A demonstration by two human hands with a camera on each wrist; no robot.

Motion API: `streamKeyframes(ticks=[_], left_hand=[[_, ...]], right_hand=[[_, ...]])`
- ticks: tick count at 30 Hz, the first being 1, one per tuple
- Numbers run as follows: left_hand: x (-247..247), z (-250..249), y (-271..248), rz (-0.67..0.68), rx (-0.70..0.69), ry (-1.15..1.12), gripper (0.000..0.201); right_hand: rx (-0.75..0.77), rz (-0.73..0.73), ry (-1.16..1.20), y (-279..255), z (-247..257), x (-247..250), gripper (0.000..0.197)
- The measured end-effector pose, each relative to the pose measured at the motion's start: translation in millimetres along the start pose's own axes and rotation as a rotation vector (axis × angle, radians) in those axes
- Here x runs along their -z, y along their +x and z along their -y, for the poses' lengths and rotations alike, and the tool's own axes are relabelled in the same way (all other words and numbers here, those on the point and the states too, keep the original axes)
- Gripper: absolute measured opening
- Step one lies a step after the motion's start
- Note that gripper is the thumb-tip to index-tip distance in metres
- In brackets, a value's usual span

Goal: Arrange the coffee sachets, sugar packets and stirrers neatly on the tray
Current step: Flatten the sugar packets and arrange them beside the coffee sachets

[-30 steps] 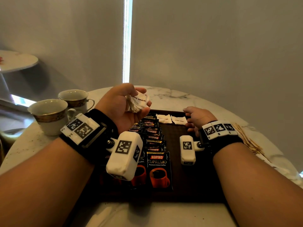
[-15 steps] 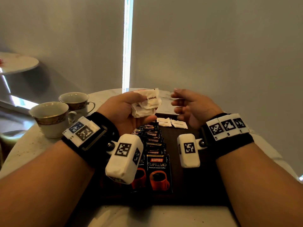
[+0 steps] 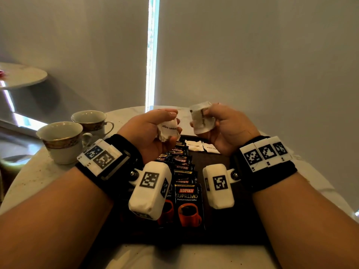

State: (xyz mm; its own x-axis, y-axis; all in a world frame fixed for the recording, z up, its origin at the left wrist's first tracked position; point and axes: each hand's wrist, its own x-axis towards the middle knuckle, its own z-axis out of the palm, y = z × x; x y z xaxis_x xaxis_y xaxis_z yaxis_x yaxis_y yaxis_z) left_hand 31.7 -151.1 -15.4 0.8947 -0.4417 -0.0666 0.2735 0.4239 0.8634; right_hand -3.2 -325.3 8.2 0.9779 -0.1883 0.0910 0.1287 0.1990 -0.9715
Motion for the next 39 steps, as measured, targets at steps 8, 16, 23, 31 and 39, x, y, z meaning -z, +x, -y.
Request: streamKeyframes(ticks=[8, 16, 23, 31, 39], left_hand=[[-0.3, 2.8, -0.5, 0.081, 0.032, 0.087, 0.047], [-2.5, 3.0, -0.6, 0.012, -0.054, 0.120, 0.005], [-0.4, 4.1, 4.4, -0.026, -0.041, 0.024, 0.013], [2.1, 2.0, 7.1, -0.020, -0.039, -0.026, 0.012], [4.6, 1.7, 8.4, -0.006, -0.025, -0.023, 0.014]], right_hand=[[0.003, 0.063, -0.092, -0.2, -7.8, -3.2, 0.023], [-0.032, 0.142, -0.125, 1.0, -9.9, 2.3, 0.017], [-0.059, -0.112, -0.005, 31.1, -23.1, 34.2, 0.018], [-0.380, -0.271, -0.062, 46.2, -62.8, 64.2, 0.008], [-0.440, -0.210, -0.165, 38.9, -60.8, 59.4, 0.023]])
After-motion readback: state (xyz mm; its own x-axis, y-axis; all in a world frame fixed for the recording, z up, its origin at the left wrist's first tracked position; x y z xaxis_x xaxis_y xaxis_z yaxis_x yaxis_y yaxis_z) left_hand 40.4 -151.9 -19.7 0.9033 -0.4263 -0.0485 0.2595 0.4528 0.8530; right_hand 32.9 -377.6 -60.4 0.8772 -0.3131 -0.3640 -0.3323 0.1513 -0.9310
